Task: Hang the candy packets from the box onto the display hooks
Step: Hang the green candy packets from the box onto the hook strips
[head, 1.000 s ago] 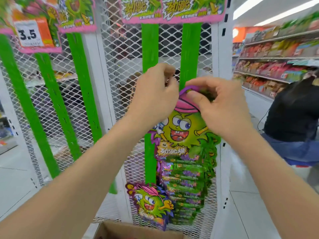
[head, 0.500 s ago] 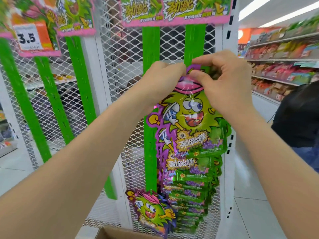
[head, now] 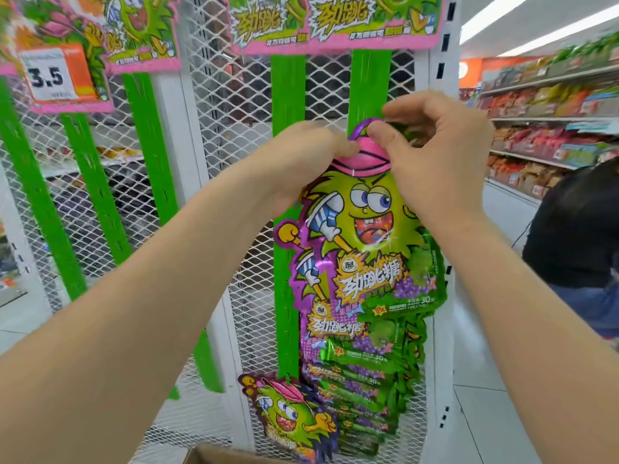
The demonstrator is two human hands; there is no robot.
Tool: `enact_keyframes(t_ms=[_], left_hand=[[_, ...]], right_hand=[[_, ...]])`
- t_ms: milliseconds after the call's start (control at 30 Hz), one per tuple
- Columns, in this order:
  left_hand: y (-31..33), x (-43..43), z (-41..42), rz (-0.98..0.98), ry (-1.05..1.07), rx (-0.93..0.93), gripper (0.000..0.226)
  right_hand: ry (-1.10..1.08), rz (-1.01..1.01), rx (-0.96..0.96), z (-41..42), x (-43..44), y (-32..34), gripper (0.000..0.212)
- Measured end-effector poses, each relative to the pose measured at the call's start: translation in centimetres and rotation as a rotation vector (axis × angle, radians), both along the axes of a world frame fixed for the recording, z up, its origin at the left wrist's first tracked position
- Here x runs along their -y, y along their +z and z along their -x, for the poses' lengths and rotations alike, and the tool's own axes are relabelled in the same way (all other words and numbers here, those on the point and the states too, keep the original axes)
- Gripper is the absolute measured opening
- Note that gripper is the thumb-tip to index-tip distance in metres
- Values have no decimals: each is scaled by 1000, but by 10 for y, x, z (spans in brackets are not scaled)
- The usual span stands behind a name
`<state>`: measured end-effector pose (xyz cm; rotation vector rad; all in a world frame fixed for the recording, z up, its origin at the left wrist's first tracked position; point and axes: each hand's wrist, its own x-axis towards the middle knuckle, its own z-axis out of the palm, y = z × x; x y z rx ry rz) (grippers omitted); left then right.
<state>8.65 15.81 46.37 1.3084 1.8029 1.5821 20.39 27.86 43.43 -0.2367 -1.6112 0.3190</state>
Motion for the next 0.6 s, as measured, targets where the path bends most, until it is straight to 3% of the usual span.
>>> enact_keyframes(t_ms=[100,233,400,467,533,600], left_hand=[[-4,-2,1,-15,8,34,56],[-6,-2,4,-13,54,-49,17],[-15,-2,12,-1,74,-215,37],[-19,-3,13,-41,129,-332,33],[-25,-6,14,-135,192,-442,13],[-35,-5,15,-254,245,-539,15]], right_hand=[[-14,18,32,2,2,-7,21],[-27,15,30,2,1,-11,15],[-38,-35,60,3,-1,-23,14],[-58,-75,80,0,-1,-30,15],[-119,-134,96,-2,2,-40,18],[-221,-196,59,-2,10,-53,19]])
